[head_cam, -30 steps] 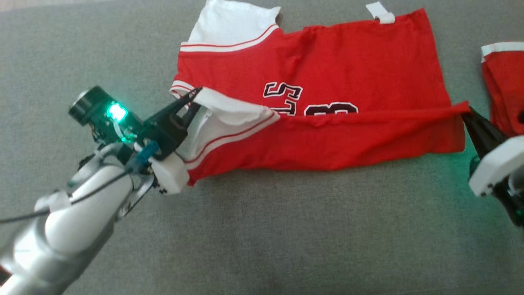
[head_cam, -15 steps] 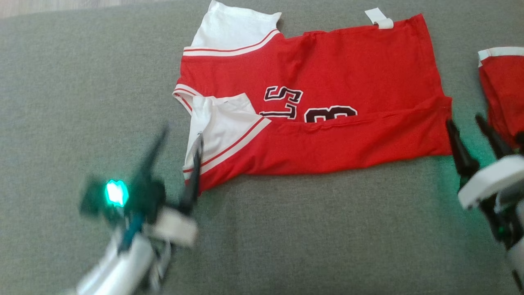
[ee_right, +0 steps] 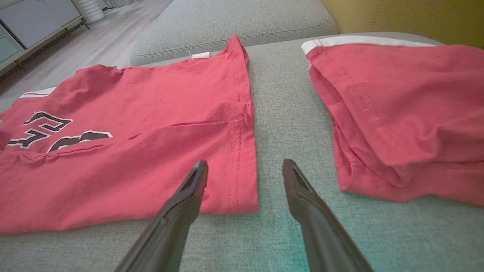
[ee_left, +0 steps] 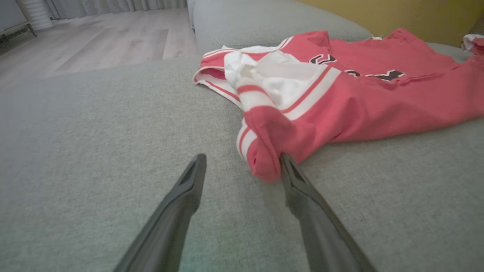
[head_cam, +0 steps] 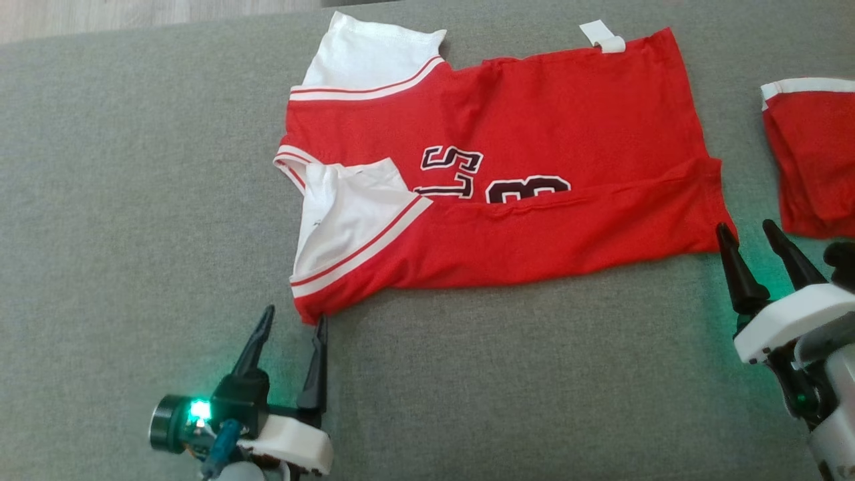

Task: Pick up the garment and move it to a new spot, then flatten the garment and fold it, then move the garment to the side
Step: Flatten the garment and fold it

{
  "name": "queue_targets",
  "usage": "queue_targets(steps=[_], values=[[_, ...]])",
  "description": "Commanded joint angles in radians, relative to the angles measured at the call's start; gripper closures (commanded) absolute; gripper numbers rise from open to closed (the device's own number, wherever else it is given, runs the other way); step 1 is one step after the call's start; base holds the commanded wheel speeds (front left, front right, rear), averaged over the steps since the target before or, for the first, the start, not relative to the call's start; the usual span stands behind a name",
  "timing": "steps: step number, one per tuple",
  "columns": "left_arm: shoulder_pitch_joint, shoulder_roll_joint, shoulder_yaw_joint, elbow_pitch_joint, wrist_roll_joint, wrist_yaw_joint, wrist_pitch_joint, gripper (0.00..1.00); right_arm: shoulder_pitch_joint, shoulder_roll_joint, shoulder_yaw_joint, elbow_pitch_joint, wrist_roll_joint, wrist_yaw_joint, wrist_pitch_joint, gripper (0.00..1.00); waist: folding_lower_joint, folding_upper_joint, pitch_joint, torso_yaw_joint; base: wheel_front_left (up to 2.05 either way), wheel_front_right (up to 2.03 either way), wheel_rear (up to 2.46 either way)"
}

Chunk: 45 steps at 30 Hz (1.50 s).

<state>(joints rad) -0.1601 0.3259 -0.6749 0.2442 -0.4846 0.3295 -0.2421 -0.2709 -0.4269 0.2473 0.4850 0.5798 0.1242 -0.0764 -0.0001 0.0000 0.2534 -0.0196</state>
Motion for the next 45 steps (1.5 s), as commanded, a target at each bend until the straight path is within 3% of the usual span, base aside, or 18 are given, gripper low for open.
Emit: queue_targets(steps=[1, 2, 3, 5, 12, 22, 23, 25, 34, 45], values=[[-0.040, 0.002, 0.038, -0.007, -0.011, -0.015, -0.015, 0.00, 0.016, -0.018, 0.005, -0.020, 0.002, 0.007, -0.012, 0.00, 0.0001, 0.0000, -0.004, -0.002, 0.00, 0.00, 0.00], [-0.043, 0.001, 0.037, 0.003, -0.013, -0.022, -0.015, 0.23, 0.016, -0.017, 0.006, -0.018, 0.002, 0.007, -0.012, 0.00, 0.0001, 0.0000, -0.006, -0.003, 0.00, 0.00, 0.00], [-0.046, -0.001, 0.038, 0.011, -0.015, -0.027, -0.016, 0.62, 0.016, -0.016, 0.007, -0.016, 0.003, 0.007, -0.012, 0.00, 0.0001, 0.0000, -0.008, -0.004, 0.00, 0.00, 0.00], [-0.053, -0.003, 0.038, 0.027, -0.017, -0.039, -0.016, 1.00, 0.016, -0.014, 0.007, -0.014, 0.003, 0.007, -0.013, 0.00, 0.0001, 0.0000, -0.012, -0.005, 0.00, 0.00, 0.00], [-0.081, 0.012, 0.026, 0.062, -0.007, -0.080, -0.017, 1.00, -0.011, -0.002, 0.000, 0.025, 0.014, 0.007, 0.001, 0.00, 0.0001, 0.0000, -0.016, -0.001, 0.00, 0.00, 0.00], [-0.092, 0.056, 0.019, 0.061, 0.005, -0.095, -0.010, 1.00, -0.080, 0.026, 0.054, 0.145, 0.042, 0.007, 0.078, 0.00, 0.0001, 0.0000, -0.021, 0.018, 0.00, 0.00, 0.00], [-0.091, 0.060, 0.017, 0.059, 0.006, -0.096, -0.007, 1.00, -0.085, 0.029, 0.060, 0.152, 0.045, 0.007, 0.079, 0.09, 0.0001, 0.0000, -0.022, 0.020, 0.00, 0.00, 0.00], [-0.089, 0.068, 0.014, 0.056, 0.006, -0.099, -0.001, 1.00, -0.088, 0.030, 0.071, 0.165, 0.052, 0.007, 0.082, 0.98, 0.0001, 0.0000, -0.027, 0.026, 0.00, 0.00, 0.00], [-0.067, 0.105, -0.012, 0.034, -0.002, -0.136, 0.026, 1.00, -0.026, -0.032, 0.106, 0.130, 0.107, 0.007, 0.062, 1.00, 0.0001, 0.0000, -0.069, 0.038, 0.00, 0.00, 0.00], [0.026, 0.227, -0.062, -0.078, -0.031, -0.228, 0.102, 1.00, 0.118, -0.142, 0.104, 0.028, 0.181, 0.007, 0.094, 1.00, 0.0001, 0.0000, -0.122, 0.041, 0.00, 0.00, 0.00]])
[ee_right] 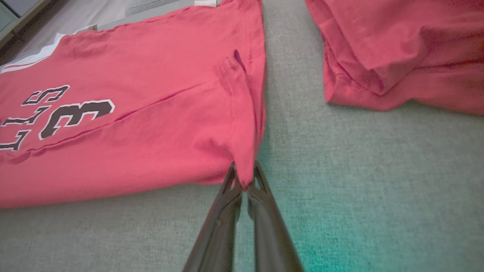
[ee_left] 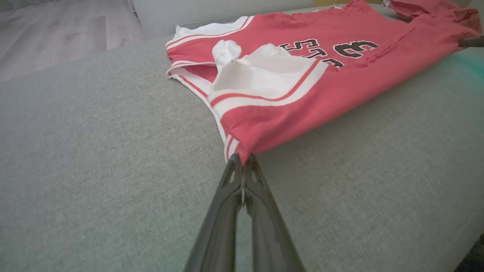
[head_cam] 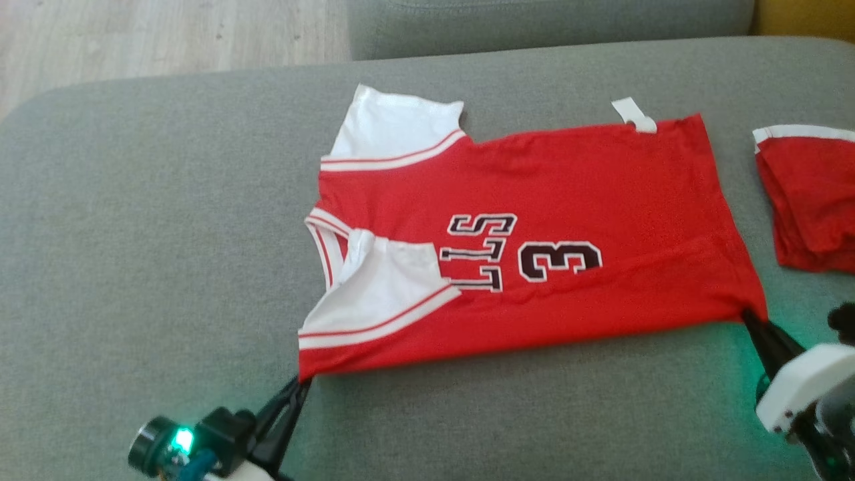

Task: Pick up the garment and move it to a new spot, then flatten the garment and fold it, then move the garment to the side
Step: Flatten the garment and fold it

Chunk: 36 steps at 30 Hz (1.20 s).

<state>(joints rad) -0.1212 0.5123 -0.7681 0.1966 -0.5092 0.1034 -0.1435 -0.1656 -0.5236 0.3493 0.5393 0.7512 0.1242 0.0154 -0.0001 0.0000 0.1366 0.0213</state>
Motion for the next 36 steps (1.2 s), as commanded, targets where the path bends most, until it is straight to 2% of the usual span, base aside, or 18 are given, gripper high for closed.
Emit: queue_targets(steps=[1, 7, 11, 17, 18, 19, 20, 21, 22, 25, 27, 31, 36], values=[[-0.002, 0.049, 0.024, -0.043, -0.009, -0.008, 0.012, 1.00, 0.026, -0.053, 0.002, -0.035, 0.016, 0.007, 0.010, 1.00, 0.0001, 0.0000, -0.009, 0.002, 0.00, 0.00, 0.00], [0.062, 0.073, -0.009, -0.081, -0.029, -0.027, 0.039, 1.00, 0.132, -0.087, -0.016, -0.107, 0.044, 0.007, 0.041, 1.00, 0.0001, 0.0000, -0.032, 0.012, 0.00, 0.00, 0.00], [0.089, 0.076, -0.024, -0.080, -0.030, -0.026, 0.037, 1.00, 0.207, -0.104, -0.057, -0.149, 0.047, 0.007, 0.059, 1.00, 0.0001, 0.0000, -0.038, 0.011, 0.00, 0.00, 0.00], [0.089, 0.058, -0.032, -0.052, -0.042, -0.032, 0.029, 1.00, 0.258, -0.078, -0.125, -0.190, 0.025, 0.007, 0.097, 1.00, 0.0001, 0.0000, -0.027, 0.002, 0.00, 0.00, 0.00], [0.085, 0.053, -0.033, -0.045, -0.044, -0.035, 0.029, 1.00, 0.259, -0.071, -0.138, -0.190, 0.016, 0.007, 0.098, 0.84, 0.0001, 0.0000, -0.026, 0.000, 0.00, 0.00, 0.00], [0.081, 0.048, -0.034, -0.039, -0.047, -0.037, 0.030, 1.00, 0.260, -0.065, -0.147, -0.191, 0.007, 0.007, 0.100, 0.40, 0.0001, 0.0000, -0.024, -0.002, 0.00, 0.00, 0.00], [0.077, 0.043, -0.035, -0.033, -0.048, -0.038, 0.031, 0.83, 0.261, -0.060, -0.154, -0.194, -0.004, 0.007, 0.103, 0.00, 0.0001, 0.0000, -0.024, -0.005, 0.00, 0.00, 0.00], [0.072, 0.039, -0.035, -0.029, -0.049, -0.037, 0.032, 0.50, 0.261, -0.054, -0.165, -0.195, -0.013, 0.007, 0.103, 0.00, 0.0001, 0.0000, -0.023, -0.008, 0.00, 0.00, 0.00], [0.067, 0.036, -0.034, -0.027, -0.045, -0.032, 0.029, 0.00, 0.263, -0.048, -0.174, -0.199, -0.023, 0.007, 0.102, 0.00, 0.0001, 0.0000, -0.023, -0.012, 0.00, 0.00, 0.00], [0.057, 0.040, -0.022, -0.028, -0.033, 0.007, 0.040, 0.00, 0.271, -0.034, -0.198, -0.225, -0.049, 0.007, 0.102, 0.00, 0.0001, 0.0000, -0.019, -0.027, 0.00, 0.00, 0.00], [0.053, 0.043, -0.015, -0.038, -0.033, 0.019, 0.048, 0.00, 0.275, -0.030, -0.205, -0.238, -0.057, 0.007, 0.103, 0.00, 0.0001, 0.0000, -0.018, -0.033, 0.00, 0.00, 0.00], [0.027, 0.071, 0.052, -0.116, -0.078, 0.053, 0.072, 0.00, 0.280, -0.009, -0.227, -0.297, -0.086, 0.007, 0.100, 0.00, 0.0001, 0.0000, -0.013, -0.065, 0.00, 0.00, 0.00], [-0.106, 0.131, 0.162, -0.221, -0.151, 0.056, 0.167, 0.00, 0.258, 0.022, -0.239, -0.358, -0.122, 0.007, 0.109, 0.00, 0.0001, 0.0000, 0.022, -0.107, 0.00, 0.00, 0.00]])
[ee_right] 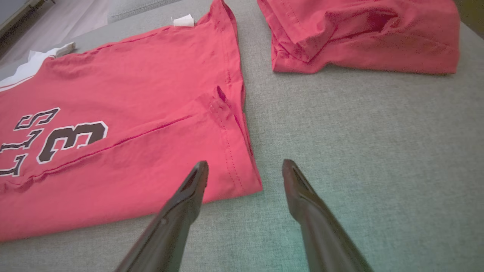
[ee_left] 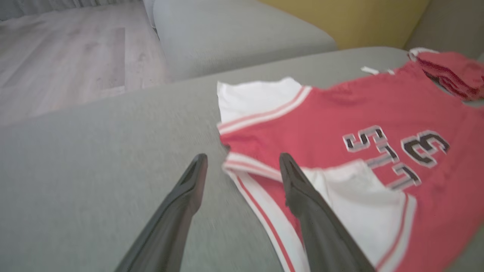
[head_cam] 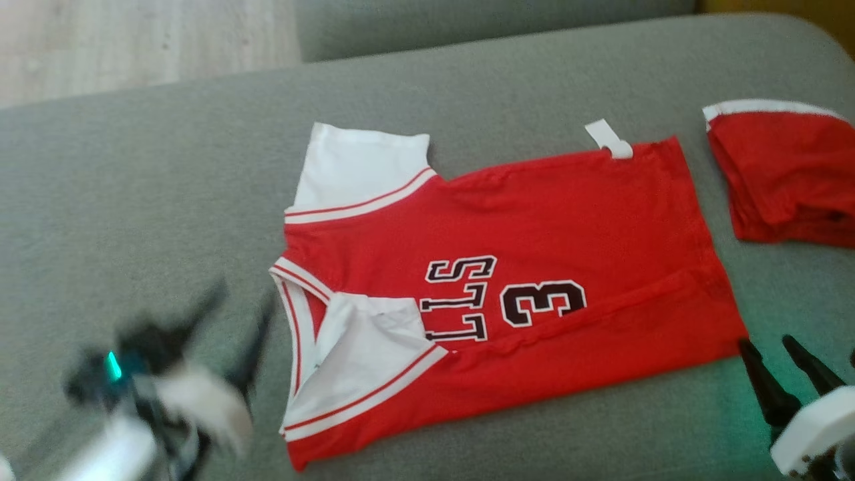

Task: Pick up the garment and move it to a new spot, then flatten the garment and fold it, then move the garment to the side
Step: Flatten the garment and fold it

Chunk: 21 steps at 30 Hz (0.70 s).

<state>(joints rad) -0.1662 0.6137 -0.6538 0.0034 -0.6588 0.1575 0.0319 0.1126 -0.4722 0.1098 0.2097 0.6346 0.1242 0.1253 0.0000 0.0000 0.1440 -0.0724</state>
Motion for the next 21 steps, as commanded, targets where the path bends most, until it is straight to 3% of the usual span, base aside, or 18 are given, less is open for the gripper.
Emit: queue_targets(steps=[1, 6, 14, 21], values=[[-0.106, 0.038, 0.062, -0.039, -0.009, -0.003, 0.021, 0.00, -0.027, -0.023, 0.001, -0.037, -0.013, 0.007, 0.003, 0.00, 0.0000, 0.0000, 0.023, -0.021, 0.00, 0.00, 0.00], [-0.363, 0.065, 0.089, -0.007, -0.020, -0.048, 0.198, 0.00, -0.084, 0.011, 0.006, -0.085, -0.051, 0.007, 0.015, 0.00, 0.0000, 0.0000, 0.079, -0.077, 0.00, 0.00, 0.00], [-0.711, -0.012, 0.044, 0.286, -0.078, -0.157, 0.488, 0.00, -0.168, 0.042, 0.064, -0.134, -0.082, 0.007, 0.012, 0.00, 0.0000, 0.0000, 0.182, -0.164, 0.00, 0.00, 0.00], [-0.853, -0.025, 0.025, 0.546, -0.055, -0.178, 0.561, 0.00, -0.223, 0.041, 0.104, -0.131, -0.073, 0.007, -0.006, 0.00, 0.0000, 0.0000, 0.251, -0.244, 0.00, 0.00, 0.00]])
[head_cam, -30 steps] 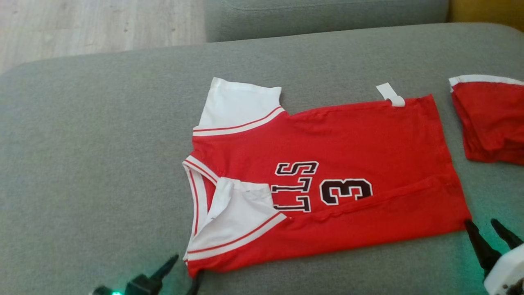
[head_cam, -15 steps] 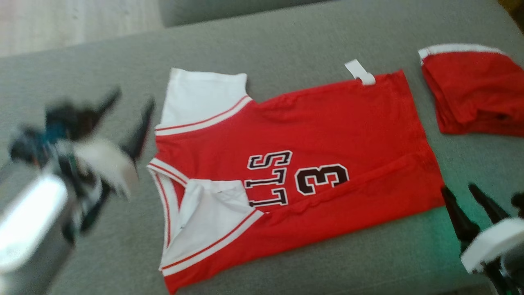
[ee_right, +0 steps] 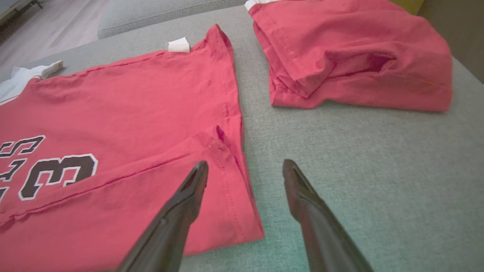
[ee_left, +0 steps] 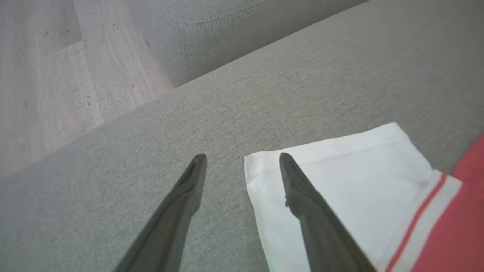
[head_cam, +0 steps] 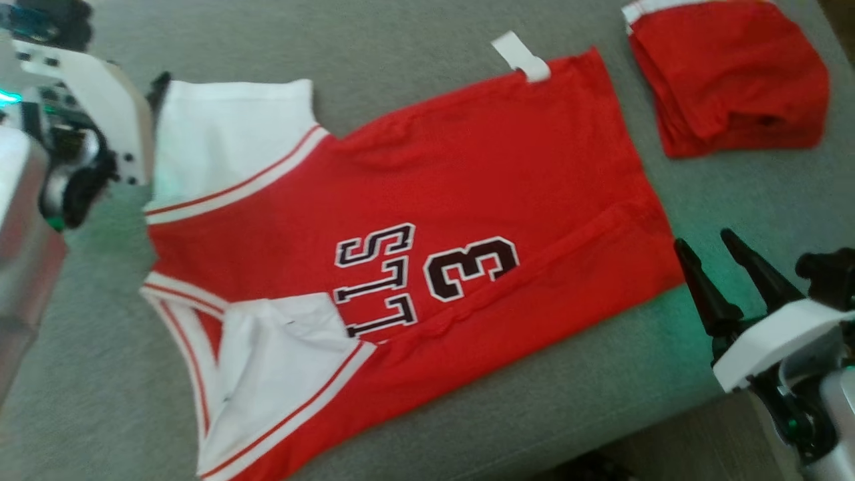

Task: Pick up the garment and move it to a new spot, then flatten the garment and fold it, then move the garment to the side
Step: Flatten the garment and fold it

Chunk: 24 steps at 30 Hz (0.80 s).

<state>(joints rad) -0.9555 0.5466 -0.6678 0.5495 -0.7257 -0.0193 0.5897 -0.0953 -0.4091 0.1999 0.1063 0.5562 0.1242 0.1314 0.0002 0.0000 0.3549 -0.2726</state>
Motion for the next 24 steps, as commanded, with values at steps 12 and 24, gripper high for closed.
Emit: queue_targets(steps=[12, 24], values=[[-0.096, 0.051, 0.011, 0.213, 0.031, -0.042, -0.015, 0.22, -0.028, -0.037, 0.033, 0.005, 0.026, 0.007, -0.045, 0.00, -0.0002, 0.0000, 0.068, -0.092, 0.00, 0.00, 0.00], [-0.137, 0.000, -0.015, 0.195, 0.033, -0.089, -0.119, 1.00, -0.111, -0.069, 0.018, -0.047, 0.069, 0.007, -0.014, 0.00, -0.0002, 0.0000, 0.042, -0.032, 0.00, 0.00, 0.00]])
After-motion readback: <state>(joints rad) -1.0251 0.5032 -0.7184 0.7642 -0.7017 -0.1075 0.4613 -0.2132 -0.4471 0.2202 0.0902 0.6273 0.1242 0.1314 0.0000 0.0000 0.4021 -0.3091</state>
